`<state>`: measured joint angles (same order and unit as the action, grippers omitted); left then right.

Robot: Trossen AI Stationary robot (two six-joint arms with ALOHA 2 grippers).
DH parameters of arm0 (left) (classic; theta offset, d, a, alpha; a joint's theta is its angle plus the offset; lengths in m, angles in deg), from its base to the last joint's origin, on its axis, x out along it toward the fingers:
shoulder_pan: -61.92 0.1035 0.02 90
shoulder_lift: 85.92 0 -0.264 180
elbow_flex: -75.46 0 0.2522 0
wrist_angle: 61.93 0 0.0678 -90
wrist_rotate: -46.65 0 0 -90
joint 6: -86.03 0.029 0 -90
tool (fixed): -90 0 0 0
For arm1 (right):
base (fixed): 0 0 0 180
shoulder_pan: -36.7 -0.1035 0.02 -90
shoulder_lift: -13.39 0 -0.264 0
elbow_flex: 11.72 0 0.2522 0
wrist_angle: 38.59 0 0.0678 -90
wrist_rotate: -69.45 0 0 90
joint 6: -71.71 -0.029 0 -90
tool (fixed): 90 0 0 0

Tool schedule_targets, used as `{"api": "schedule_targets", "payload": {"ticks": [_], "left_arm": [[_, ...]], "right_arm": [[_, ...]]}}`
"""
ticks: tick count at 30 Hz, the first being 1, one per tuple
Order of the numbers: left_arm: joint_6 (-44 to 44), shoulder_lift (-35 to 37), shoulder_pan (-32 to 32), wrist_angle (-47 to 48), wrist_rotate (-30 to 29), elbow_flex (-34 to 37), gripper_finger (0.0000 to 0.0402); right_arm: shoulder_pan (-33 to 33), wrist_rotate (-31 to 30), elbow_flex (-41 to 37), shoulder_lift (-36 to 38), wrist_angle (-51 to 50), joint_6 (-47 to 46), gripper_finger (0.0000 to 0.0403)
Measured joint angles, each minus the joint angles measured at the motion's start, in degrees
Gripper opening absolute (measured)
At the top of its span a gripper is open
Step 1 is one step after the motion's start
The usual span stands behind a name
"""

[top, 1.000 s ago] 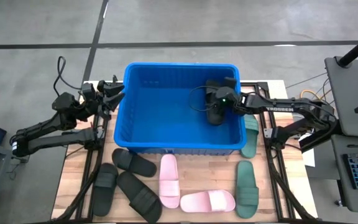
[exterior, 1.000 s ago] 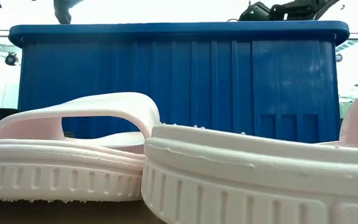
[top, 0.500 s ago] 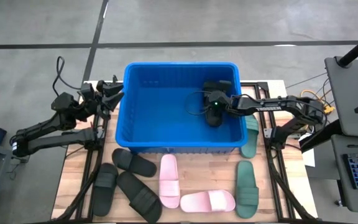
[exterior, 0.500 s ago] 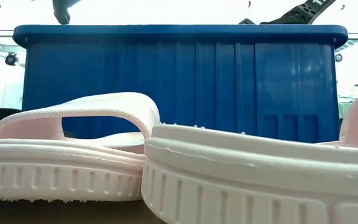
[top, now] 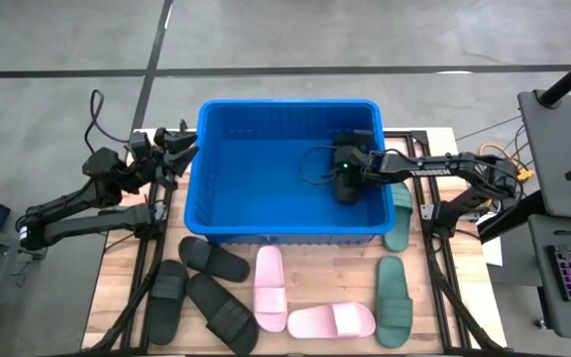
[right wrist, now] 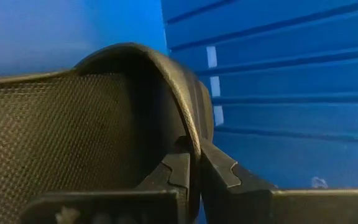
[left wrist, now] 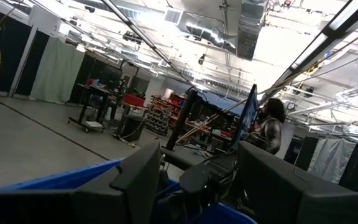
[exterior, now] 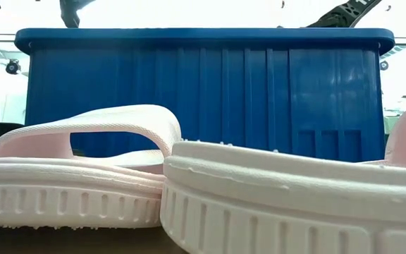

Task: Pick and place slides into bin
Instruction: Put the black slide into the blue bin

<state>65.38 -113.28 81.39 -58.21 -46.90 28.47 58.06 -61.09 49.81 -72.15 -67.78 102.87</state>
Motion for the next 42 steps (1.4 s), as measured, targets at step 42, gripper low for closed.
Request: {"api": "schedule_targets", "payload": {"ticks": [42], "left_arm": [[0.0,0.0,0.0,0.1,0.1,0.0,0.0198]], "right_arm": [[0.4,2.0,0.0,-5.2,0.0,2.0,0.0051]]}}
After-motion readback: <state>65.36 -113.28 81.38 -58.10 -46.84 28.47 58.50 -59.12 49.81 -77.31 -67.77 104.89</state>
